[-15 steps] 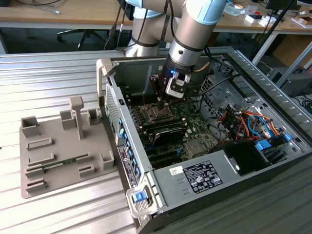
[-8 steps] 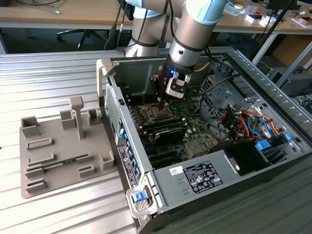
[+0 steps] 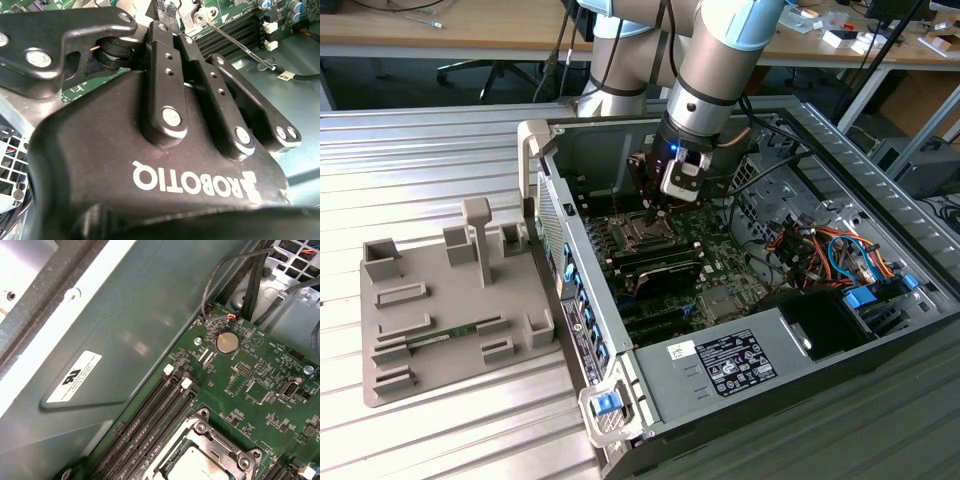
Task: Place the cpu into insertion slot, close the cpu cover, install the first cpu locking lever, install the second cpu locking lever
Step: 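Install the first cpu locking lever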
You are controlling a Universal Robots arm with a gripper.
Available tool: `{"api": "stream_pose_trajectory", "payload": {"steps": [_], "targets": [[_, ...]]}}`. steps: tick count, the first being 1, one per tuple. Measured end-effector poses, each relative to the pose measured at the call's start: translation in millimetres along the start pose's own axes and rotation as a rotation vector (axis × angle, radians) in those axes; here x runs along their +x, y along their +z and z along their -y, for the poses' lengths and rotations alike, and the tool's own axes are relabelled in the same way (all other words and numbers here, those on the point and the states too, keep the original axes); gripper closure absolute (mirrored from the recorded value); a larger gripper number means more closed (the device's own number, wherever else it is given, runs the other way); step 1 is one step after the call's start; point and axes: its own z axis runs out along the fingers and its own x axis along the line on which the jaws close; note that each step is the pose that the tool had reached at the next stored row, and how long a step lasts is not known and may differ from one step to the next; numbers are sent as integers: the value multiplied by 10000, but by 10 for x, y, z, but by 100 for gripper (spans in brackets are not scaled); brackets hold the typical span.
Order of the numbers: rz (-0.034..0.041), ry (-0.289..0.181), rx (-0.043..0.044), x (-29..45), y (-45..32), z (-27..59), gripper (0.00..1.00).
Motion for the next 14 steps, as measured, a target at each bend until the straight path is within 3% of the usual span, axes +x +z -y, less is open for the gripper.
{"api": "stream_pose_trajectory", "payload": {"steps": [14], "targets": [[41, -549, 25, 0, 0, 0, 90]]}}
